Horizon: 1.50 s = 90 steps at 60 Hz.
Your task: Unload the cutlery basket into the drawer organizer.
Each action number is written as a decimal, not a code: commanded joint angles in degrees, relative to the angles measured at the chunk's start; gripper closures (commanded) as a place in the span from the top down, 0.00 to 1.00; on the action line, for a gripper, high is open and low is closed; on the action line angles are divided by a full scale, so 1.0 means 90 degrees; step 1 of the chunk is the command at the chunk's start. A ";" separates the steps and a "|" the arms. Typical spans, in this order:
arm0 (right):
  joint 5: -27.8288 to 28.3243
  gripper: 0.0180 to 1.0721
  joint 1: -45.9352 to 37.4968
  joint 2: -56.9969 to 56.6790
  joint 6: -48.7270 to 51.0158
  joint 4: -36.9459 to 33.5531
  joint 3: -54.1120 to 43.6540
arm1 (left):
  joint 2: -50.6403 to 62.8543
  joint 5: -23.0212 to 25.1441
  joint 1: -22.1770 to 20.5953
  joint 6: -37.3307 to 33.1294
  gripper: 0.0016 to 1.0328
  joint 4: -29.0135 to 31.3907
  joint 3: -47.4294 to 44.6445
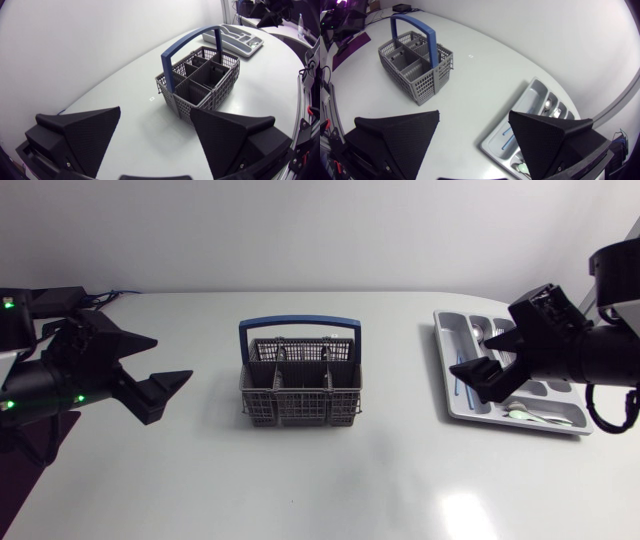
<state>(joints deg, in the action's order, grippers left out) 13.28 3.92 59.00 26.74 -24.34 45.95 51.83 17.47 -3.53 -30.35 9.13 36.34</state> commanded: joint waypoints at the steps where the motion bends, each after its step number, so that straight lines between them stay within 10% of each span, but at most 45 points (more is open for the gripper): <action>1: -0.0245 0.95 -0.0045 -0.0443 -0.0237 0.0067 -0.0321 | -0.0505 -0.0057 0.0187 0.0511 0.96 -0.0135 -0.0317; 20: -0.1358 0.95 0.0062 -0.2601 -0.0403 0.0390 -0.1454 | -0.2058 -0.0848 -0.0135 0.1272 0.96 -0.0350 -0.1010; 90: -0.1474 0.95 -0.0431 -0.6520 -0.2938 0.2672 -0.5065 | -0.5759 -0.1942 0.0392 0.3372 0.96 -0.1014 -0.4037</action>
<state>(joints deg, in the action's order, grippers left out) 0.54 0.56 2.26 3.92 -2.22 3.36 0.78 0.30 -0.43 -1.89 0.03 2.48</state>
